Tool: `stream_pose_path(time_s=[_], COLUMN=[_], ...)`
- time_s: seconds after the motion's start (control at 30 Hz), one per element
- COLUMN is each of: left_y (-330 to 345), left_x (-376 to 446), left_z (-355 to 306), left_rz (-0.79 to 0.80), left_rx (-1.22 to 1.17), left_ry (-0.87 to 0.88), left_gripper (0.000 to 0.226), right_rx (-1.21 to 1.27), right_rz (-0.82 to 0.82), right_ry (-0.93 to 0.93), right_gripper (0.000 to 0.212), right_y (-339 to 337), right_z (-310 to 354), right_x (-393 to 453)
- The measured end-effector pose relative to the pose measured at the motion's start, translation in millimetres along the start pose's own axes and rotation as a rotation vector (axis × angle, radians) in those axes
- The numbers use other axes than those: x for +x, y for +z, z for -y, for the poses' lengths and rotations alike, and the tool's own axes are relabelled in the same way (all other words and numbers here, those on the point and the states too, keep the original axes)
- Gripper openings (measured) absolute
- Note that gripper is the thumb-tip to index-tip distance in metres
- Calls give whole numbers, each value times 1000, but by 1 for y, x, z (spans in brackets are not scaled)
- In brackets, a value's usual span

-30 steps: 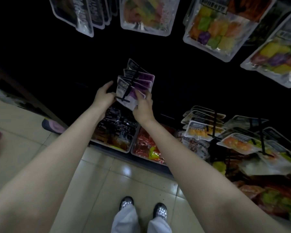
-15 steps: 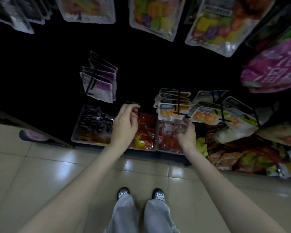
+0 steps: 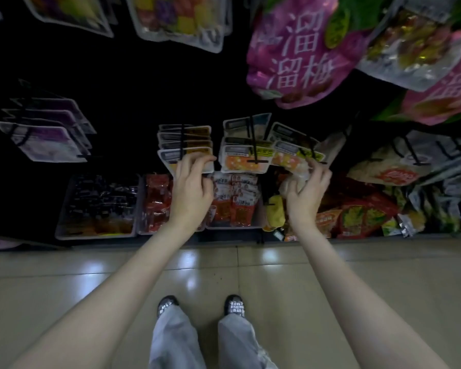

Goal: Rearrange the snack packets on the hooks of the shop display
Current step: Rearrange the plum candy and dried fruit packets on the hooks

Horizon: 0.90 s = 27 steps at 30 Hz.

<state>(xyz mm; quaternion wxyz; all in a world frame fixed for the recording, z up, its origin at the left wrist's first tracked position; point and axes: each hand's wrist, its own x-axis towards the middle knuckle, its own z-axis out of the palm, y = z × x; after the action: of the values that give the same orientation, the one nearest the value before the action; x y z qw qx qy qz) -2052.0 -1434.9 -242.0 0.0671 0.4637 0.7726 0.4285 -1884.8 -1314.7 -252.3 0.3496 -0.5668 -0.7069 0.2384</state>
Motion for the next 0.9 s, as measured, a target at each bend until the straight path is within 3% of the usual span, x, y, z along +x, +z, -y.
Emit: stream_pose_path(time_s=[0.13,0.27,0.43,0.63,0.77,0.9], left_y=[39,68,66,33,16,-7], left_x=[-3,-2,8,43,57,54], left_z=[-35,-61,-91,-121,-133,-141], left_rz=[48,101,-47,-163,-172,-206], left_rx=[-15,15,104,34,-10,-74], left_ry=[-27,-61,-83,-22,-26,-8], left_gripper=[47,50,45,54,56,55], right_rx=[-50,-113,55,551,750,698], right_rz=[-66,134,208,462,397,539], right_ry=[-27,-180,-370,-26,109,-74], right_gripper=[42,47,43,75,51,26], right_y=[-36,-50,-77,-75,-70,-96], right_z=[-26,-39,-15,50,79,87], right_x=[44,69,83,107,111,107])
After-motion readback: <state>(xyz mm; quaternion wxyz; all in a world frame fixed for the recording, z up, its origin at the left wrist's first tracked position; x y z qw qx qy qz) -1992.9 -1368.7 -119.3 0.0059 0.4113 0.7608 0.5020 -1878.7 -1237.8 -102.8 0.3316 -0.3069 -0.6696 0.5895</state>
